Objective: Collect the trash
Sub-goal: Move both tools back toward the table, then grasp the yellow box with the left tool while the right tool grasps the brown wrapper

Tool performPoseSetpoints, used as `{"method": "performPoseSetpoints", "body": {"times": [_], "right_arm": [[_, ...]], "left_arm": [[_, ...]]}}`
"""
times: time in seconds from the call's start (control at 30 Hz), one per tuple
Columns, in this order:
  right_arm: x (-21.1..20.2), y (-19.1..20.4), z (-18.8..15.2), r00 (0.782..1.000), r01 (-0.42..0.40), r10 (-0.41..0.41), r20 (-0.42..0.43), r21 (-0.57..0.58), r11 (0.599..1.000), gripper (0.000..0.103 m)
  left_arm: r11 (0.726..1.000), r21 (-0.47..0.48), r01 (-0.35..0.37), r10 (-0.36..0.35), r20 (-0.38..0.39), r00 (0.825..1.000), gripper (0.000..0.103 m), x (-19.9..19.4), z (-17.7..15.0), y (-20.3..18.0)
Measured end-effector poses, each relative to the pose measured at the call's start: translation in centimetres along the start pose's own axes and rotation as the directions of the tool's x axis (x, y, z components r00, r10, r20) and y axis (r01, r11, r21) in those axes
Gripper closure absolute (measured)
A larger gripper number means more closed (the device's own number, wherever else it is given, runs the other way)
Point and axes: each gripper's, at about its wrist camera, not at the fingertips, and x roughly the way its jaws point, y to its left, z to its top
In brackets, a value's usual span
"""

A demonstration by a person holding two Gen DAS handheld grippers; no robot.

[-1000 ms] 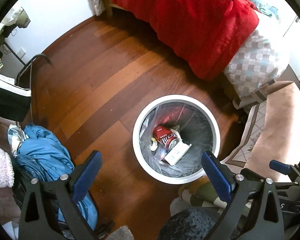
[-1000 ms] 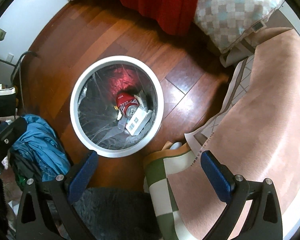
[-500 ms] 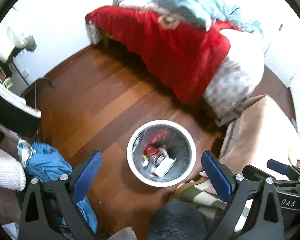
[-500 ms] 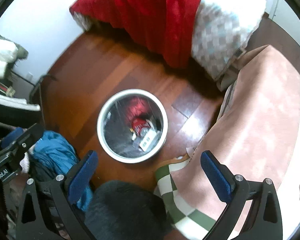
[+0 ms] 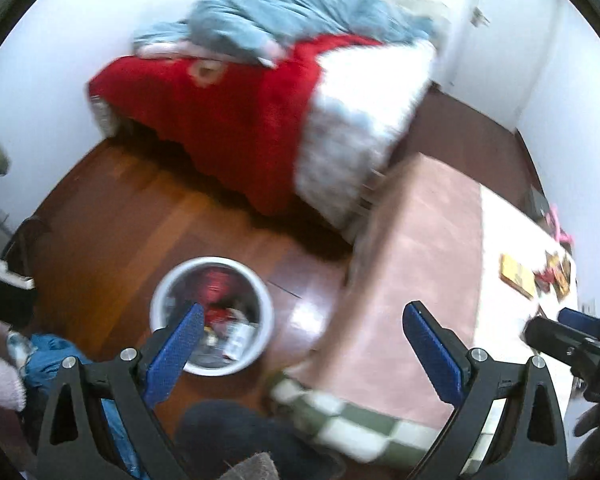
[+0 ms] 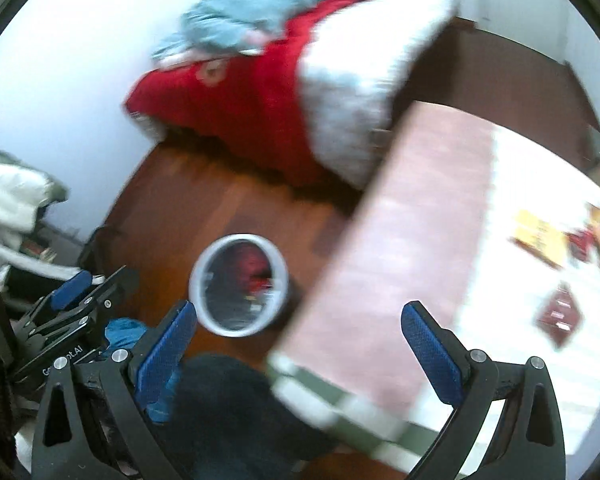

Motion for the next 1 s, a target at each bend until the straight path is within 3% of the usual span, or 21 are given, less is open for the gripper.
{"method": "performPoseSetpoints", "body": {"times": [0.1, 0.17, 0.3, 0.4, 0.63, 0.7, 0.73, 0.77, 0.87, 0.97, 1.0], "right_arm": [[0.3, -7.1, -0.3, 0.991, 0.122, -0.120, -0.052, 0.034, 0.992, 0.000], [1.3, -11.4, -0.5, 0.971, 0.215, -0.213, -0.107, -0.002, 0.977, 0.000], [4.3, -18.4, -0.9, 0.907, 0.343, -0.357, -0.223, -0.099, 0.934, 0.000], [6.3, -22.3, -1.3, 0.887, 0.349, -0.372, -0.273, -0.128, 0.928, 0.000], [10.0, -26.6, -1.7, 0.891, 0.297, -0.320, -0.321, -0.120, 0.947, 0.000], [10.4, -27.4, -1.8, 0.907, 0.264, -0.276, -0.319, -0.082, 0.961, 0.013], [10.4, -27.9, -1.9, 0.914, 0.253, -0.256, -0.315, -0.050, 0.966, 0.034], [10.3, -28.4, -1.9, 0.920, 0.244, -0.240, -0.311, -0.025, 0.969, 0.046], [9.1, -30.8, -2.0, 0.938, 0.231, -0.193, -0.287, 0.103, 0.967, 0.047], [7.6, -34.5, -2.0, 0.934, 0.287, -0.214, -0.285, 0.243, 0.927, 0.047], [7.2, -35.7, -1.9, 0.932, 0.304, -0.226, -0.283, 0.275, 0.912, 0.047]], "left_arm": [[0.998, 0.059, 0.016, -0.013, -0.046, 0.999, 0.002, 3.7, -0.6, -6.1], [0.994, 0.102, 0.029, -0.021, -0.081, 0.997, 0.001, 5.9, -1.3, -9.8], [0.976, 0.214, 0.028, 0.002, -0.138, 0.990, 0.001, 10.4, -3.7, -16.8], [0.963, 0.267, 0.030, 0.016, -0.167, 0.986, 0.001, 12.4, -5.2, -20.0], [0.946, 0.320, 0.044, 0.027, -0.214, 0.976, 0.001, 14.7, -6.5, -21.4], [0.936, 0.349, 0.049, 0.028, -0.212, 0.977, 0.001, 14.9, -6.1, -21.8], [0.930, 0.363, 0.053, 0.026, -0.209, 0.978, 0.001, 15.0, -5.9, -22.2], [0.919, 0.389, 0.057, 0.024, -0.200, 0.980, 0.001, 15.1, -5.6, -22.7], [0.848, 0.521, 0.095, -0.013, -0.158, 0.987, 0.001, 14.8, -3.7, -25.5], [0.732, 0.666, 0.146, -0.071, -0.139, 0.988, 0.001, 14.8, -1.7, -29.6], [0.672, 0.719, 0.180, -0.099, -0.154, 0.983, 0.001, 14.9, -1.1, -31.4]]}}
